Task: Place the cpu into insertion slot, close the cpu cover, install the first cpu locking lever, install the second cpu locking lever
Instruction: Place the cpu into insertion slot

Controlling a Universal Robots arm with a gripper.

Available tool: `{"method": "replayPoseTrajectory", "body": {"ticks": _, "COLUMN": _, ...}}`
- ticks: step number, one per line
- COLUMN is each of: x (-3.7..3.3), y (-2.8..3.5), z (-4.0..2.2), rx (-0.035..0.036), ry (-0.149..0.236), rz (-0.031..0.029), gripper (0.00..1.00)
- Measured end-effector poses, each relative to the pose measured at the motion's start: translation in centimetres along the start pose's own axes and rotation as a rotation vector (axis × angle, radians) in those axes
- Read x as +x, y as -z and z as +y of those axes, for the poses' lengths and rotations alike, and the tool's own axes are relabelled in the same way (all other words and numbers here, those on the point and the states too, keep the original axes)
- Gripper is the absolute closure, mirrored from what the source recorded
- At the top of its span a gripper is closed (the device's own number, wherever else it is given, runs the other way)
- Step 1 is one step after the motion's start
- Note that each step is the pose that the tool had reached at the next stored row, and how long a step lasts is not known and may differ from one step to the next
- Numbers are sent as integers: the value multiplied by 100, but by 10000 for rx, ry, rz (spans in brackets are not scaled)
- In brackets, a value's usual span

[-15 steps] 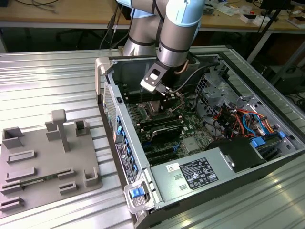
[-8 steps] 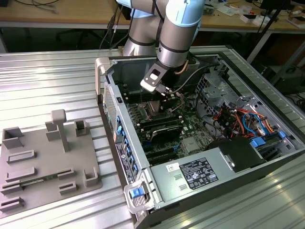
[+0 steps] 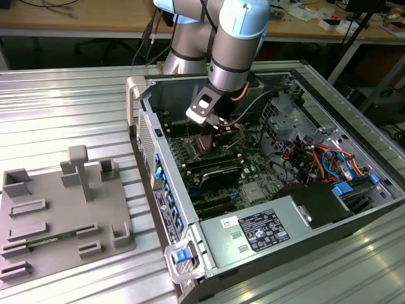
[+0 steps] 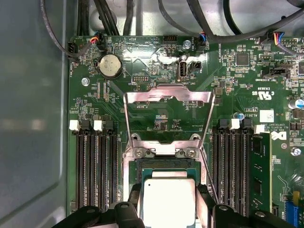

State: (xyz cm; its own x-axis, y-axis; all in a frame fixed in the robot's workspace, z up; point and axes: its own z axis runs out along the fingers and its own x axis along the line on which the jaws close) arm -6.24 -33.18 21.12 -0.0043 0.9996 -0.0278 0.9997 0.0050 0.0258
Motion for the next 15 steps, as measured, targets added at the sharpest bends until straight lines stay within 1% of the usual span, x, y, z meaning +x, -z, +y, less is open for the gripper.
{"method": "replayPoseTrajectory", "body": {"ticks": 4, "x": 13, "y": -32, "z": 1, "rx": 10, "ry": -4, "rz": -1, "gripper": 45}}
{"method": "replayPoseTrajectory", "body": {"ticks": 9, "x": 17, "y": -38, "z": 2, "rx": 12, "ry": -4, "rz": -6, "gripper": 45}}
{"method": "replayPoseTrajectory", "body": {"ticks": 11, "x": 16, "y": -39, "z": 1, "rx": 13, "ry": -4, "rz": -54, "gripper": 45}}
{"method": "replayPoseTrajectory", "body": {"ticks": 12, "x": 16, "y": -39, "z": 2, "rx": 12, "ry": -2, "rz": -92, "gripper": 45}}
{"method": "replayPoseTrajectory", "body": {"ticks": 15, "x": 17, "y": -50, "z": 3, "rx": 14, "ry": 1, "rz": -161, "gripper": 45}}
